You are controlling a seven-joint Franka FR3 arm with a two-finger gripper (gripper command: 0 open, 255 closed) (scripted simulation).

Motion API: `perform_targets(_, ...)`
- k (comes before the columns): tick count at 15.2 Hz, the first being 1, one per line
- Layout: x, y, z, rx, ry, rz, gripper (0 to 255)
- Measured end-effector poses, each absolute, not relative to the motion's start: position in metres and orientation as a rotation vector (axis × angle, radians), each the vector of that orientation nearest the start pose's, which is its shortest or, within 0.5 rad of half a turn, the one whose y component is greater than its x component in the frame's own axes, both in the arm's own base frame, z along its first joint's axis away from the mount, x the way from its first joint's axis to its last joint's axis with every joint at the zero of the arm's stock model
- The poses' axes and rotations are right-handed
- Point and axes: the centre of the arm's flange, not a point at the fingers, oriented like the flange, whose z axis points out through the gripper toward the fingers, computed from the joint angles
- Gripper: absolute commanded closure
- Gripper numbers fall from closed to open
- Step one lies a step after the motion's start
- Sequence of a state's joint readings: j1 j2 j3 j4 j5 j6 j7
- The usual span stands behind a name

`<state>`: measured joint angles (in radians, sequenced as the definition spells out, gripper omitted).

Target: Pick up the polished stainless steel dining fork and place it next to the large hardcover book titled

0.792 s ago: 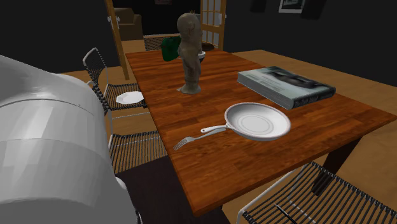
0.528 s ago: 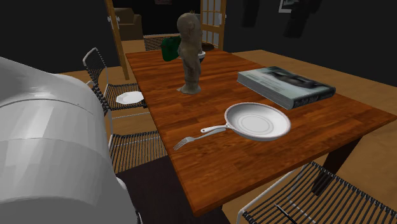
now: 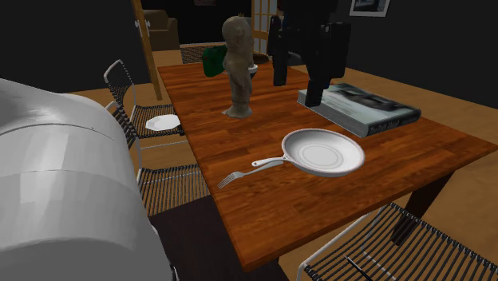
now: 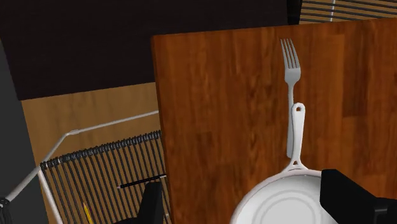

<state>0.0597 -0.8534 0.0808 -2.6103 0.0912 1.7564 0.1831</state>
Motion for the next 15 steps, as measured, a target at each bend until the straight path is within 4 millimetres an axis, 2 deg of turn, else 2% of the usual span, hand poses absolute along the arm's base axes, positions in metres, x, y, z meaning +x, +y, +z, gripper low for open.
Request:
perform_targets(2, 0.294, 0.066, 0.479, -3.115, 0.123, -0.009, 0)
perform_targets(15, 0.291, 0.169, 0.344, -3.139, 0.043, -0.148, 0)
